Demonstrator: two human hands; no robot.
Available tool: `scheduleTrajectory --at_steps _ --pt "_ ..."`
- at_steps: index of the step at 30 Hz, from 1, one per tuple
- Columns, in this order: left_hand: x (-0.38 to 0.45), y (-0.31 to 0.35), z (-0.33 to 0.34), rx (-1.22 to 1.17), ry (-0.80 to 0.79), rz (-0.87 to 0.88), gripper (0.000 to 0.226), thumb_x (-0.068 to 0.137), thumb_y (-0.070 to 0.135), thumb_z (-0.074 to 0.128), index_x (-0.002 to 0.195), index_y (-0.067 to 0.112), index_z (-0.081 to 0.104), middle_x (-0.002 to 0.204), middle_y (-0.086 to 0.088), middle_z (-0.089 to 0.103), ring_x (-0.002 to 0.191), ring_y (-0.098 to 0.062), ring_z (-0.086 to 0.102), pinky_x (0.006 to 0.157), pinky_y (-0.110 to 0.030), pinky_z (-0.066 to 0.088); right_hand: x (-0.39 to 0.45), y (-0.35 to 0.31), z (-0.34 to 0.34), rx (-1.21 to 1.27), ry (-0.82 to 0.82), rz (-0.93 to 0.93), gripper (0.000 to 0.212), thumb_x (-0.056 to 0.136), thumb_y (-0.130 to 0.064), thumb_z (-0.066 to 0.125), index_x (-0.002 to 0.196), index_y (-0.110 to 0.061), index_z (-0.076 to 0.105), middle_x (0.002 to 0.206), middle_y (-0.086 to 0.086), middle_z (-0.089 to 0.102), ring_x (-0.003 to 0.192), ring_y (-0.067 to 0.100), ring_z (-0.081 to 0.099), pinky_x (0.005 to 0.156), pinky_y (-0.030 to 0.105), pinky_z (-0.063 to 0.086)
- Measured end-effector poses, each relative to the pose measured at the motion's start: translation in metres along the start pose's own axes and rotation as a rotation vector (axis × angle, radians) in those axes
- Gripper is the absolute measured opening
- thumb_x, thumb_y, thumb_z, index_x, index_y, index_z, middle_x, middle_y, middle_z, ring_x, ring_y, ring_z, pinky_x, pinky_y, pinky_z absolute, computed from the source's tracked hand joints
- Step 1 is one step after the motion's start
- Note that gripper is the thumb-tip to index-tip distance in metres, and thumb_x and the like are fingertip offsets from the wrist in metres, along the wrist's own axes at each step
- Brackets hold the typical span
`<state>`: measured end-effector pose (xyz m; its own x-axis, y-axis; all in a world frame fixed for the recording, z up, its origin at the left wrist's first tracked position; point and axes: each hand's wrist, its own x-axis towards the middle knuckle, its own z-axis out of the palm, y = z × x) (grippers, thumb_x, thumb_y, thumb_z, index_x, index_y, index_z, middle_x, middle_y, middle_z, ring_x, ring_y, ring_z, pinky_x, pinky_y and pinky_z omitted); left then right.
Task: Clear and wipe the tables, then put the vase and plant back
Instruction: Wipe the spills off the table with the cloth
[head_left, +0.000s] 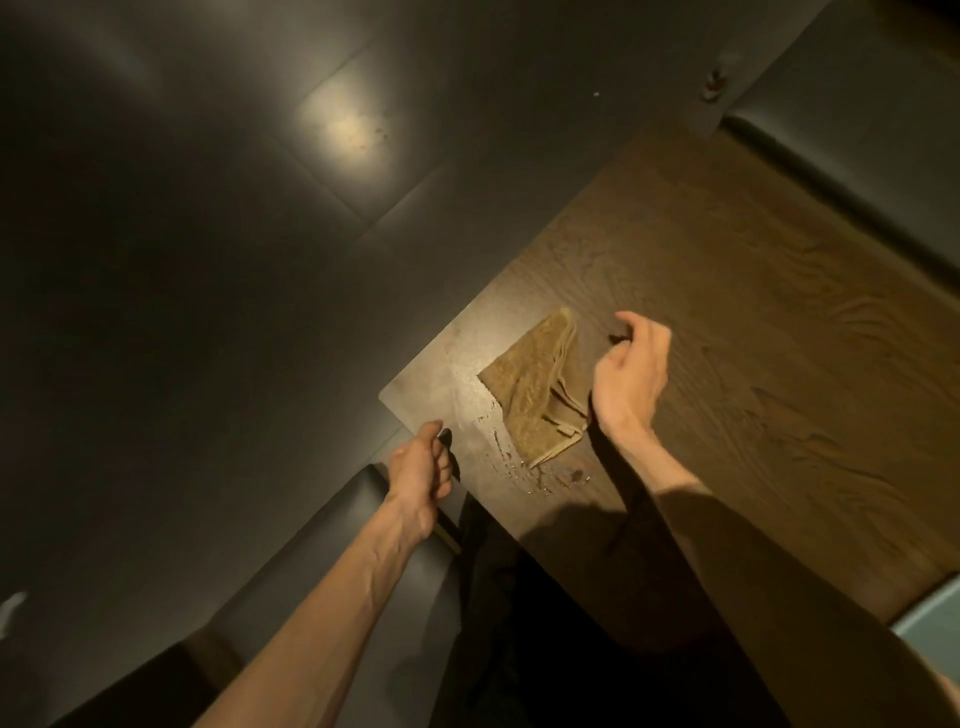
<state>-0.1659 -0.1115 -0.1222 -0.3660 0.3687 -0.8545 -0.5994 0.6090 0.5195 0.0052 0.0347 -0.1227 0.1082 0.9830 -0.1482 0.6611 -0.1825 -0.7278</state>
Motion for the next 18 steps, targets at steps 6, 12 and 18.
scheduleTrajectory --at_steps 6,12,18 --pt "0.012 -0.019 -0.012 -0.011 0.004 -0.028 0.049 0.097 0.028 0.055 0.050 0.023 0.041 0.049 0.003 0.031 0.041 -0.012 0.025 0.042 -0.023 0.019 -0.033 0.032 0.065 -0.547 -0.366 -0.463 0.066 0.105 -0.056 0.024 0.159 -0.019 0.018 0.168 0.010 0.009 0.156 0.029 0.001 0.124 0.057 0.001" --pt "0.032 -0.019 -0.011 -0.040 0.046 -0.025 0.050 0.094 0.027 0.058 0.048 0.025 0.040 0.049 0.003 0.030 0.041 -0.012 0.023 0.038 -0.020 0.018 -0.048 0.025 0.112 -0.801 -0.378 -0.657 0.074 0.103 -0.063 0.013 0.161 -0.019 0.007 0.169 0.011 -0.002 0.155 0.032 -0.008 0.122 0.058 0.002" --pt "0.027 -0.018 -0.007 -0.010 0.035 -0.030 0.048 0.094 0.028 0.057 0.048 0.025 0.043 0.049 0.003 0.035 0.043 -0.013 0.026 0.038 -0.020 0.021 -0.050 0.054 0.077 -0.679 -0.562 -0.913 0.054 0.107 -0.040 0.025 0.154 -0.016 0.035 0.163 0.005 0.029 0.154 0.024 0.018 0.126 0.047 0.014"
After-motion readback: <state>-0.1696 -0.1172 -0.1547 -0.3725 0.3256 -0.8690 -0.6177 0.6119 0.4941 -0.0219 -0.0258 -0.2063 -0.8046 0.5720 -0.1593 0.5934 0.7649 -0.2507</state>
